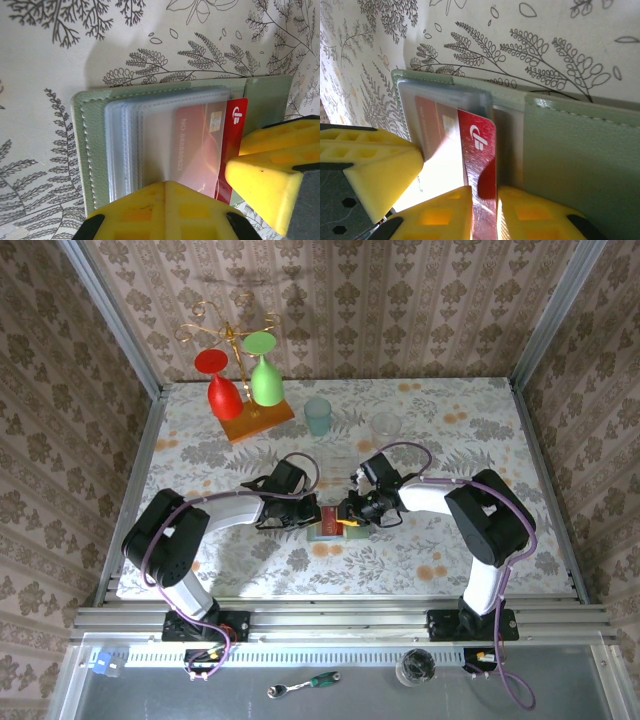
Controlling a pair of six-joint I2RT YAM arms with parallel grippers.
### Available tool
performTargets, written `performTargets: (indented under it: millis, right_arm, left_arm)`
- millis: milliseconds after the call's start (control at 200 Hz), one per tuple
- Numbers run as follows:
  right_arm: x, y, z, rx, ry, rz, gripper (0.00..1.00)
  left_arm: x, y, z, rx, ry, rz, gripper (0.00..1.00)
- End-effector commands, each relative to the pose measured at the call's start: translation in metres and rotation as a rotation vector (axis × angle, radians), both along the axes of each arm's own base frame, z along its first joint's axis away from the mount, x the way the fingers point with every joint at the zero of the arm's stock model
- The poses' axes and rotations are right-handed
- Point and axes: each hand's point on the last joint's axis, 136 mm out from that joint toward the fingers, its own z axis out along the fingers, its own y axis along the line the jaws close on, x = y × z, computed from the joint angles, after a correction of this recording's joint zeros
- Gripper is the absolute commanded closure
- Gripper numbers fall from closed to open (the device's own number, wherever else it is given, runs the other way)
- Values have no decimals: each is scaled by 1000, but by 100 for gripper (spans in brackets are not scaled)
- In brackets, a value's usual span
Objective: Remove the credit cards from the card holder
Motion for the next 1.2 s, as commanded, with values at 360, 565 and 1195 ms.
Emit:
performTargets:
  millis: [360,565,1195]
  right_arm:
    - [-1,-15,6,-22,-7,-16,87]
    - [-3,-25,12,-43,-21,-16,89]
    - [8,-43,59,-162,-183,84,95]
  left_arm:
    - [-10,10,-18,54,40,-5,100]
    - [-9,9,-15,47,35,-3,100]
    - [5,-9,16,-54,-28,-6,98]
